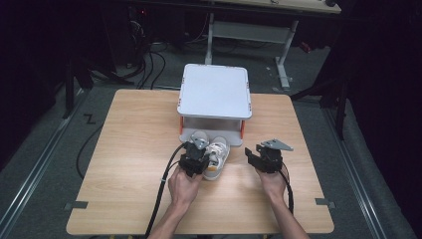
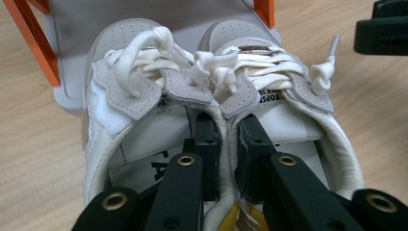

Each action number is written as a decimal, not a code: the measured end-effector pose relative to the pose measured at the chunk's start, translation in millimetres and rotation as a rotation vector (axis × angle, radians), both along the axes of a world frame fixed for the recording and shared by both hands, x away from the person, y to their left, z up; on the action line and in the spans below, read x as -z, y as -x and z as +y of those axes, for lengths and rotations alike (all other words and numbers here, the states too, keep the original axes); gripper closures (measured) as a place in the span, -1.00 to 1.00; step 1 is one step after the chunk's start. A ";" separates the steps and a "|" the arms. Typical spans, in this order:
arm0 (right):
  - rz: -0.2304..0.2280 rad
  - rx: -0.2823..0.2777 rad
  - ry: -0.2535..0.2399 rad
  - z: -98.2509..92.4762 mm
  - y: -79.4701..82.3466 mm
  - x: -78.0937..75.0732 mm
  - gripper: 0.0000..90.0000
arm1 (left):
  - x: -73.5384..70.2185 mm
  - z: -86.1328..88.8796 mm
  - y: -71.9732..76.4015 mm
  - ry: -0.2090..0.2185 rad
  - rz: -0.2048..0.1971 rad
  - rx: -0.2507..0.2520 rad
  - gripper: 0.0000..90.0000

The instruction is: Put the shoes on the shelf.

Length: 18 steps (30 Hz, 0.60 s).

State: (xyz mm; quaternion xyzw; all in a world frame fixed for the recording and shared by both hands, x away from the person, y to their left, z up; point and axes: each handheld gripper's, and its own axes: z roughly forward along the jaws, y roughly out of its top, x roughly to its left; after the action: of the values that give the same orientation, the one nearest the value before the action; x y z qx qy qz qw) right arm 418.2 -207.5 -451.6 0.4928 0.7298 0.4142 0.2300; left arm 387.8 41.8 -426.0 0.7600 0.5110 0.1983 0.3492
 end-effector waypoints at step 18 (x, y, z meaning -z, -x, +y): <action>-0.173 -0.054 -0.028 19.0 -24.8 -91.4 -0.02 | -3.5 -13.0 -38.9 -0.035 -0.025 -0.013 0.80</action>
State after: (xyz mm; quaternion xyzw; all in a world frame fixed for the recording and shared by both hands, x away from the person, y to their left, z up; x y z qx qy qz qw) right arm 443.0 -188.4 -360.2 0.4382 0.7145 0.4715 0.2742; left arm 426.6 28.8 -422.5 0.7600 0.5082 0.2190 0.3408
